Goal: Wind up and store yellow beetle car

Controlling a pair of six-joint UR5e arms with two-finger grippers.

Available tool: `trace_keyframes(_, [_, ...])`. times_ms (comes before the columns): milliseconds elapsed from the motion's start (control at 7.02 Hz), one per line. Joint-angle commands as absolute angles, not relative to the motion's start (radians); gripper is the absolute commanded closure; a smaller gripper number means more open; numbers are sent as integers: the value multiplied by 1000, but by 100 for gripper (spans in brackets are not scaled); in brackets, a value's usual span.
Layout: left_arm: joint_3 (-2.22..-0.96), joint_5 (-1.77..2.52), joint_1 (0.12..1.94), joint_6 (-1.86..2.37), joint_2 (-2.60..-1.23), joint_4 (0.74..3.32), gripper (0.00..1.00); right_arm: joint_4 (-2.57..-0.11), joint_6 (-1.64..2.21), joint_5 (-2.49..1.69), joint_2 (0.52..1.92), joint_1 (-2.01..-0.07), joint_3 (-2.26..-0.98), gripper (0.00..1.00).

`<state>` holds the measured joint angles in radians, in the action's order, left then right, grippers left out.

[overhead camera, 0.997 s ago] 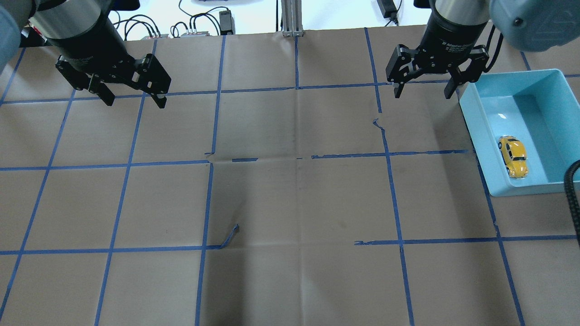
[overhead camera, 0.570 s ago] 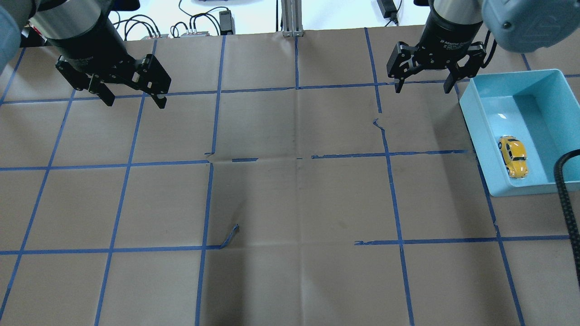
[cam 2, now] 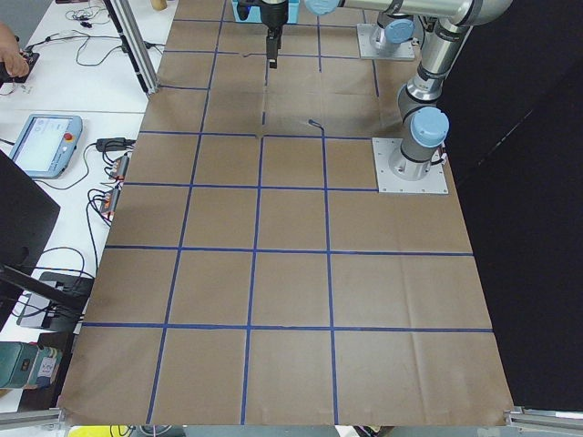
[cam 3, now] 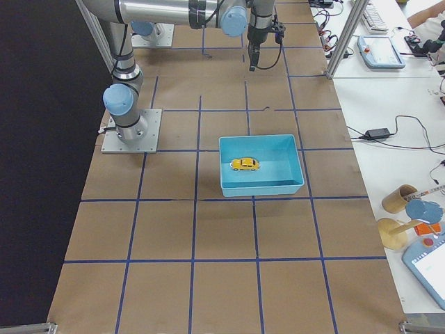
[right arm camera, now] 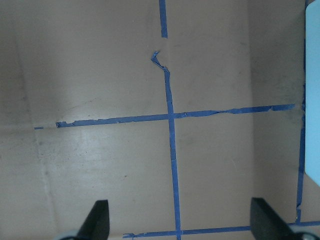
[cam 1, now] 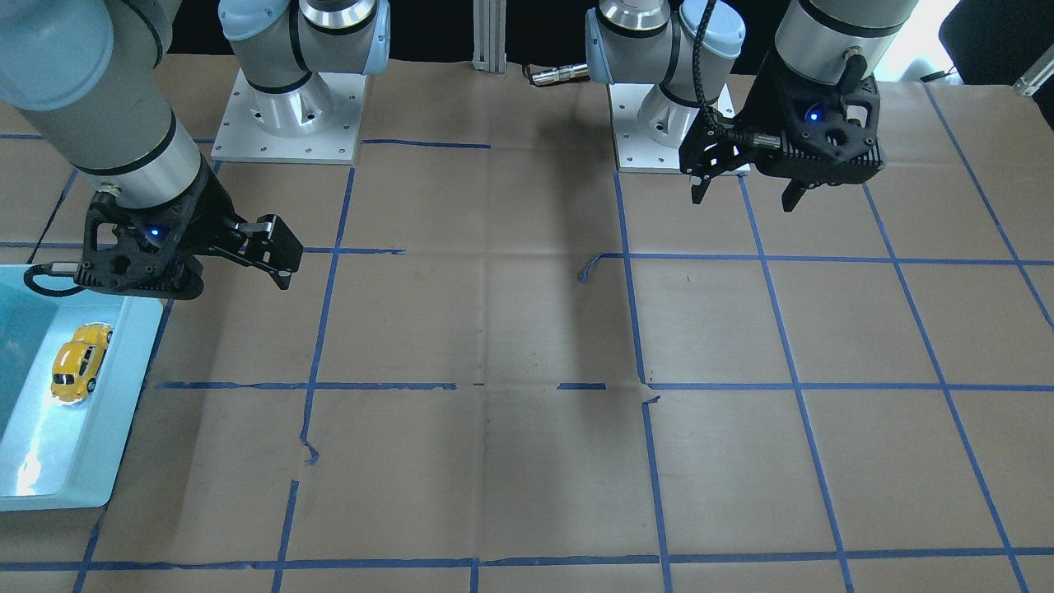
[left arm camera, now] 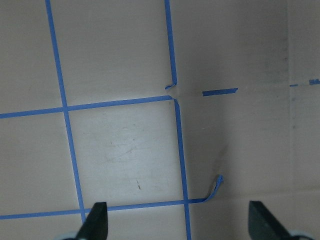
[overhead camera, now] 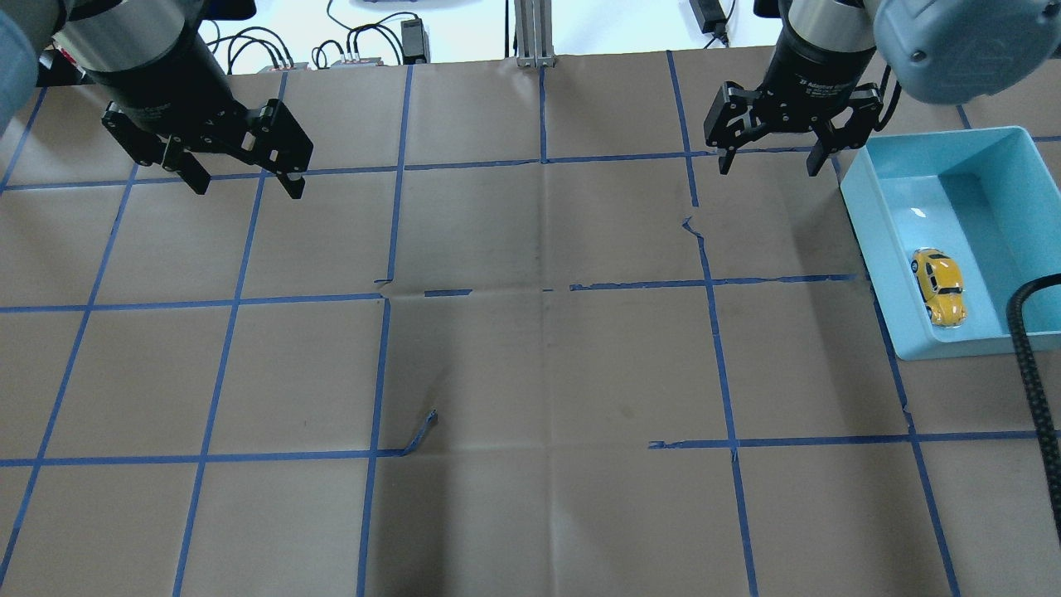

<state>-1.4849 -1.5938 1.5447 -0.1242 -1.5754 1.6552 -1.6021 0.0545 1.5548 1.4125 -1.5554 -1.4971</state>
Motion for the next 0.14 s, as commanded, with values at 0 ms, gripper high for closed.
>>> trace_keyframes(0, [-1485,-1594,1545,-124,-1575,1655,0,-1601,46,1557,1419,-1554,-1526,0])
